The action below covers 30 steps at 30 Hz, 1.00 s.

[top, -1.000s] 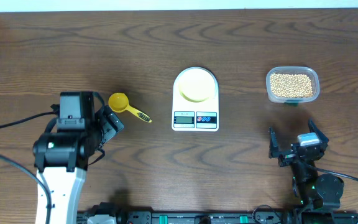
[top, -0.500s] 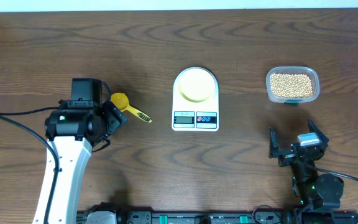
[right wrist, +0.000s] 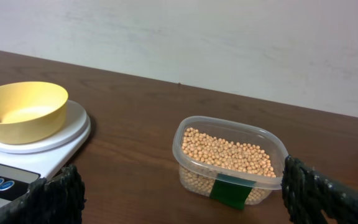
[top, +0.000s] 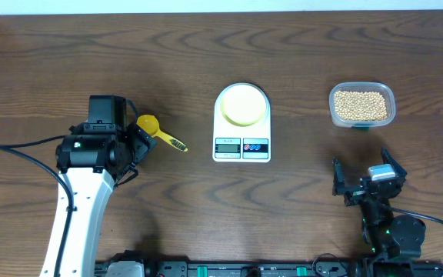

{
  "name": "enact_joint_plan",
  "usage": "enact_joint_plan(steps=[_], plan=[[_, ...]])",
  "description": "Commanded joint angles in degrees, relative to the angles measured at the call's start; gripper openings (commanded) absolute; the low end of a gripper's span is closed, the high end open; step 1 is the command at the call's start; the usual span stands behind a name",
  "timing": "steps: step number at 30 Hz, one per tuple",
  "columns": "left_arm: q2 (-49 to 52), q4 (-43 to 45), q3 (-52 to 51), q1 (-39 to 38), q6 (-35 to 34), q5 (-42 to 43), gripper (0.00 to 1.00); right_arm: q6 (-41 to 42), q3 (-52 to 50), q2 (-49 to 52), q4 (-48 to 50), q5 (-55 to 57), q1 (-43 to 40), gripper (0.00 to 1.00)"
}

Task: Scoop item into bowl and weigh 50g on scale
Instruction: 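Lower the left gripper over the scoop cup rim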

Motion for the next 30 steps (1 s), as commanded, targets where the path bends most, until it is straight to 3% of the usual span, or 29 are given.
enact_joint_plan(steps=[1,6,9,16,30], plan=[[0.07,0.48,0.83,-0.13,-0.87,-1.38,0.98,-0.63,-0.04,-0.15,-0.28,-0.39,0.15,0.99],[0.09,1.77,0.83,-0.13,-0.90,-1.38,0.98,-0.63,-0.04,-0.13,-0.28,-0.39,0.15,0.99],[0.20,2.12,0.72,-0.13,-0.87,-1.40,0.88,-0.63,-0.04,-0.13,-0.28,-0.39,0.15,0.99],[2.43,5.27,-1.14,-0.13,-3.78,-2.99,0.87,-0.63,-0.04,-0.15,-0.28,-0.39,0.15,0.99],[19.52,17.94,-1.14,-0.13,-5.84,-3.65,0.74,-0.63,-0.04,-0.15,-0.28,-0.39,0.15,0.99]])
